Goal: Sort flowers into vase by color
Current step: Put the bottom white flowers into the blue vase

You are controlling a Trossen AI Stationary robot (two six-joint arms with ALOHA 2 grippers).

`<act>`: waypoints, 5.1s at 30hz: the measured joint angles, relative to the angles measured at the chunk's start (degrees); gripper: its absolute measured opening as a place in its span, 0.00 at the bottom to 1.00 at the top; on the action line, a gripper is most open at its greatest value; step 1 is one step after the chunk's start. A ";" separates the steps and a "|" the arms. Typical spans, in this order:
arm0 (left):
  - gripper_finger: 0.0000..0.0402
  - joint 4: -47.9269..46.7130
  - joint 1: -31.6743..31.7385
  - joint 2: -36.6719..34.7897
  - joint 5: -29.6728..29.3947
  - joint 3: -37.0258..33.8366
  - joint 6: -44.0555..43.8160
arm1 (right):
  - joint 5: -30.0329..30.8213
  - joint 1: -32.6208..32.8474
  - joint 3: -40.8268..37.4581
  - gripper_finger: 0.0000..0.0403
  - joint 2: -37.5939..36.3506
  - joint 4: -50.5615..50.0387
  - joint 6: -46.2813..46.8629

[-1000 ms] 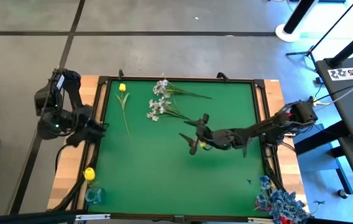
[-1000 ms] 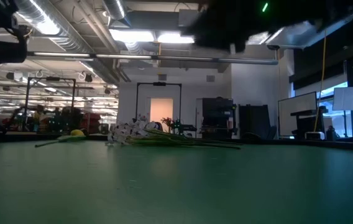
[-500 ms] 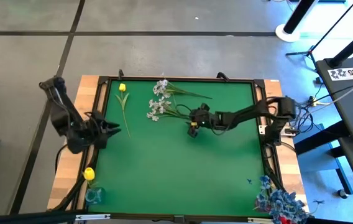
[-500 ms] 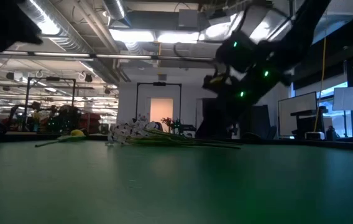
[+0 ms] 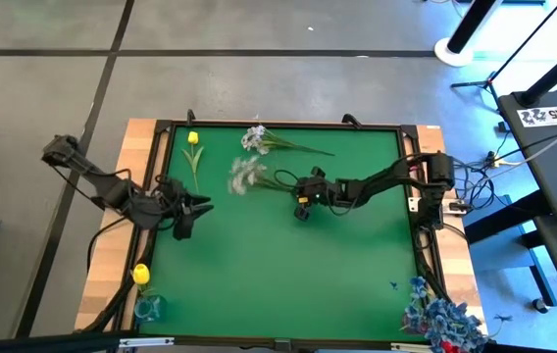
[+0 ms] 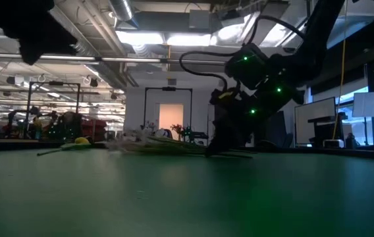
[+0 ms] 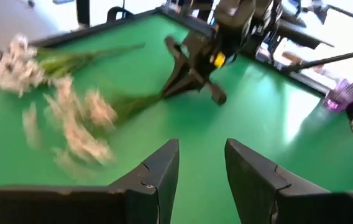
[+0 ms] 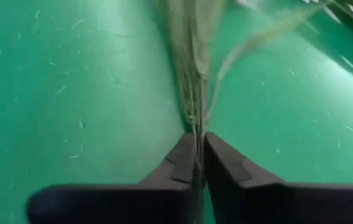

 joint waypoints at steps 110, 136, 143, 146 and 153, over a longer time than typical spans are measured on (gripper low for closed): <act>0.04 6.81 9.07 5.24 34.26 23.11 39.32 | -14.61 15.89 10.49 0.62 -15.81 30.39 -11.79; 0.04 -9.62 -22.75 -5.36 41.50 22.17 19.71 | 23.35 39.02 10.44 0.51 -15.79 20.24 -5.27; 0.04 -5.78 -30.34 -5.53 39.33 18.59 19.22 | 30.07 41.64 10.44 0.50 -15.79 20.03 -4.11; 0.04 -3.79 -33.88 -5.53 37.54 16.91 18.52 | 30.01 41.64 10.44 0.50 -15.79 18.97 -2.11; 0.04 3.63 -42.84 -5.25 29.40 11.84 19.77 | 30.03 41.53 10.44 0.50 -15.72 16.64 0.79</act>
